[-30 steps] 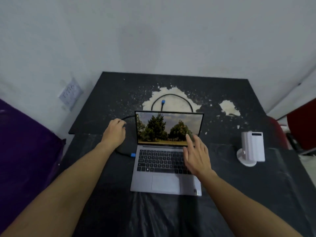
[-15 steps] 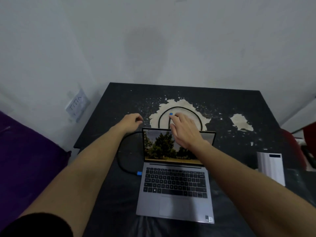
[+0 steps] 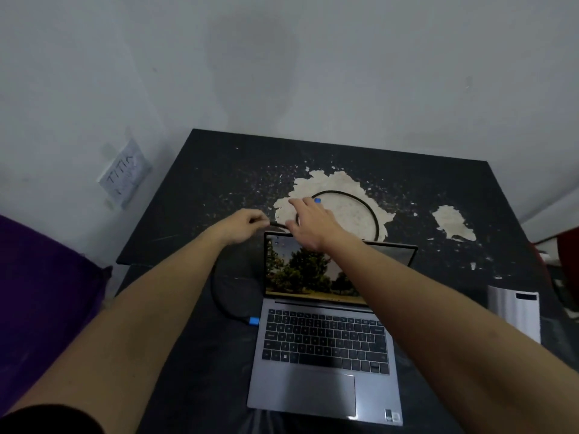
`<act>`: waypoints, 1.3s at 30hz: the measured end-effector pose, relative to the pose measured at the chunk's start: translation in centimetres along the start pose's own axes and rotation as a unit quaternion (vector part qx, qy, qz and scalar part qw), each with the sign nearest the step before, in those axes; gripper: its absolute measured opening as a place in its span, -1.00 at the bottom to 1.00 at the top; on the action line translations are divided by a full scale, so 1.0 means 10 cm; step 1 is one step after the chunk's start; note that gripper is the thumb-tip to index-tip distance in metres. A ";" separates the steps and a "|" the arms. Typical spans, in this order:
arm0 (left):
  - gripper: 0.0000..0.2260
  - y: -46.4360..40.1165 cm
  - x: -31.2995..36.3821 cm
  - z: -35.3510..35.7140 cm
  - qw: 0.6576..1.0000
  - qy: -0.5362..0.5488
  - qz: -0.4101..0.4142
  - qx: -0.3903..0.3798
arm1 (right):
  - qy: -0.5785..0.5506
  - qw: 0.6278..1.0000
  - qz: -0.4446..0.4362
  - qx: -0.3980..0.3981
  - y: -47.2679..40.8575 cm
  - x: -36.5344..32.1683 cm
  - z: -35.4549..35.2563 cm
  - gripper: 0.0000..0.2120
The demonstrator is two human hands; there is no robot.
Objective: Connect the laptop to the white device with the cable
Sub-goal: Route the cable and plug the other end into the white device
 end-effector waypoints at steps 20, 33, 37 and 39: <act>-0.78 0.22 0.08 -0.48 0.939 0.219 -0.011 0.266 | -0.145 0.981 0.116 -0.065 0.36 1.22 -0.46 -0.56; -0.80 0.48 1.78 0.56 0.981 -0.007 0.087 0.171 | -0.406 0.871 0.269 0.063 0.48 1.44 -1.11 -0.71; -0.67 0.46 2.15 1.37 0.995 0.003 0.085 0.051 | -0.480 0.822 0.295 0.080 0.50 1.40 -1.16 -0.79; -0.61 0.40 2.22 1.64 0.997 0.020 0.065 0.042 | -0.523 0.799 0.286 0.079 0.52 1.37 -1.16 -0.77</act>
Point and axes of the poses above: each hand's wrist, its own y-axis away from the middle knuckle, its own z-axis out of the palm, x = y × z, the point moved 4 cm from there along -y, towards the middle knuckle, and after that the axes turned 11 degrees about y, right-handed, at the moved point
